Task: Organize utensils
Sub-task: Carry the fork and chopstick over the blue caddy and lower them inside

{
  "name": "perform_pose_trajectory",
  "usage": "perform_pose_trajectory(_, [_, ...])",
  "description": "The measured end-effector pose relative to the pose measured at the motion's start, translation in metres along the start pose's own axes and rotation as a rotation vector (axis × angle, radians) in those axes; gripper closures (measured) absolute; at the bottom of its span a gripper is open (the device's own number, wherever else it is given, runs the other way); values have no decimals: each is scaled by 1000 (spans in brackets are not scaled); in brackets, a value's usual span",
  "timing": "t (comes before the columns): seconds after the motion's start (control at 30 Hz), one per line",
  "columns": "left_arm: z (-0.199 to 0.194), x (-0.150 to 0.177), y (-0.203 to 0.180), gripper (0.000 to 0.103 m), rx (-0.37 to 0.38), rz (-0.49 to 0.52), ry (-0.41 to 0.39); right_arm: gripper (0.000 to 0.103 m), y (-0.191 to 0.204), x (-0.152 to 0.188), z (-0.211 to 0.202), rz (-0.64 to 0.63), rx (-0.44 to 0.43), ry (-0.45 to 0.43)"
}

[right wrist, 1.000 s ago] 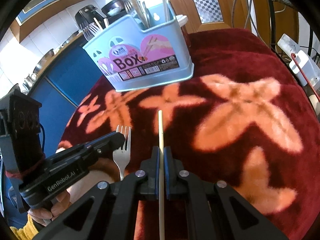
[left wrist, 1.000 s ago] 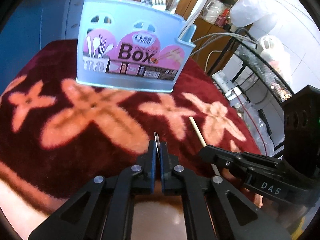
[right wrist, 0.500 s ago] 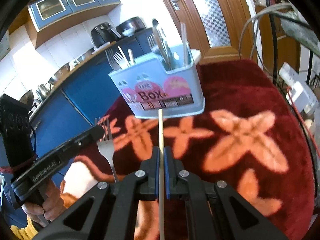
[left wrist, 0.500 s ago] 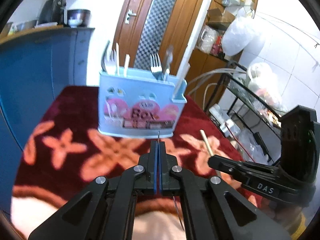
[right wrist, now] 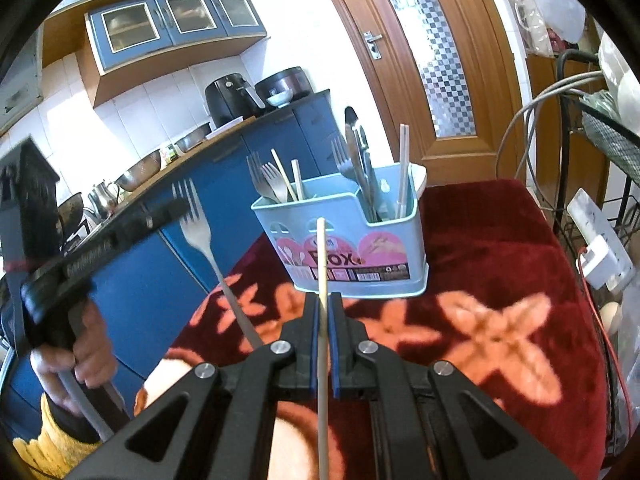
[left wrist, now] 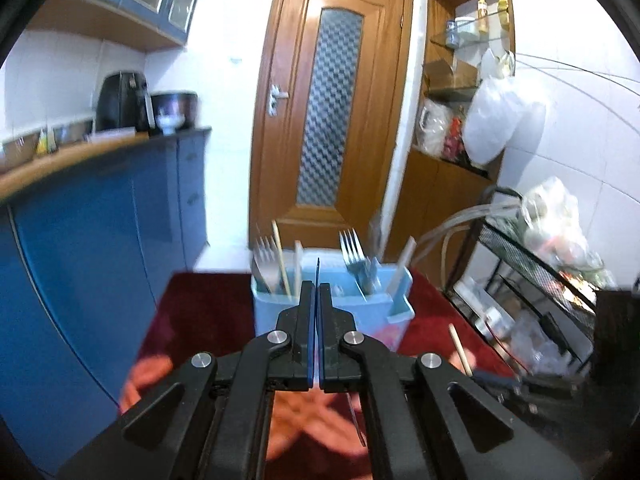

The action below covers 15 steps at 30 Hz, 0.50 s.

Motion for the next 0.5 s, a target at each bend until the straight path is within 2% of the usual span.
perform_pose_trajectory(0.37, [5, -69, 6, 103, -124, 46, -142, 97, -9, -2, 7, 9, 7, 1])
perform_pose_trajectory(0.5, [14, -87, 4, 103, -154, 54, -170, 97, -12, -6, 8, 8, 6, -5])
Point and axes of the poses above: each gripper's, at about its wrist camera, not at the fingertips, and z roughly the way its jaws point, y to its left, x to its underside, the point moved 4 cm from there along z, roughly the way its jaws point, and after that the axes turned 9 degrees about -x, right-handed, at the moved point
